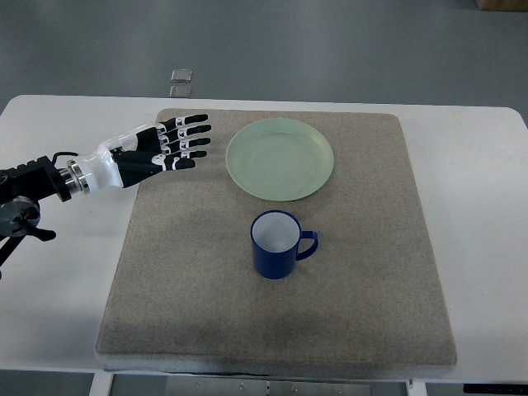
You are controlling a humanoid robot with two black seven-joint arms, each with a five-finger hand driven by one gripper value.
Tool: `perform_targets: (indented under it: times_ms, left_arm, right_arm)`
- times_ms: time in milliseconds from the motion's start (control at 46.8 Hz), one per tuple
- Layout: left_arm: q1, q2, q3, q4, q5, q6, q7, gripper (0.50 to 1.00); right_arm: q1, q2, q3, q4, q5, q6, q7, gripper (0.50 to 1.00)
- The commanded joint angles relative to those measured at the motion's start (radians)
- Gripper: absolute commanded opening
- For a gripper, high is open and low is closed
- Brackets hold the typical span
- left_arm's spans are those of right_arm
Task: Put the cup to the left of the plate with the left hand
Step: 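Reach the left hand down around the blue mug's body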
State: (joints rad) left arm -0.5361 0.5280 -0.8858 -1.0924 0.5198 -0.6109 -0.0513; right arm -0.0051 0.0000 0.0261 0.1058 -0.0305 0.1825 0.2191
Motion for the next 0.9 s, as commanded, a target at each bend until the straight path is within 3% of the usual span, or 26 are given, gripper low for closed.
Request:
perform_targets:
  times_ms: [0,342,876]
  left_arm:
    - [0.021,-0.002,-0.002,-0.015,0.043,0.0,-0.03,0.999]
    - [0.03,-0.031,0.001,-0.053,0.244,0.0,-0.162,0.999]
    - [0.122,-0.148,0.015,-0.061,0.402,0.0,-0.2,0.999]
  right_arm:
    - [0.001,0.0,0.0,0.0,0.0,0.0,0.0,0.932]
    - [0.001,0.0,0.0,0.0,0.0,0.0,-0.001,0.932]
    - [-0.001,0.0,0.0,0.0,0.0,0.0,0.0,0.932]
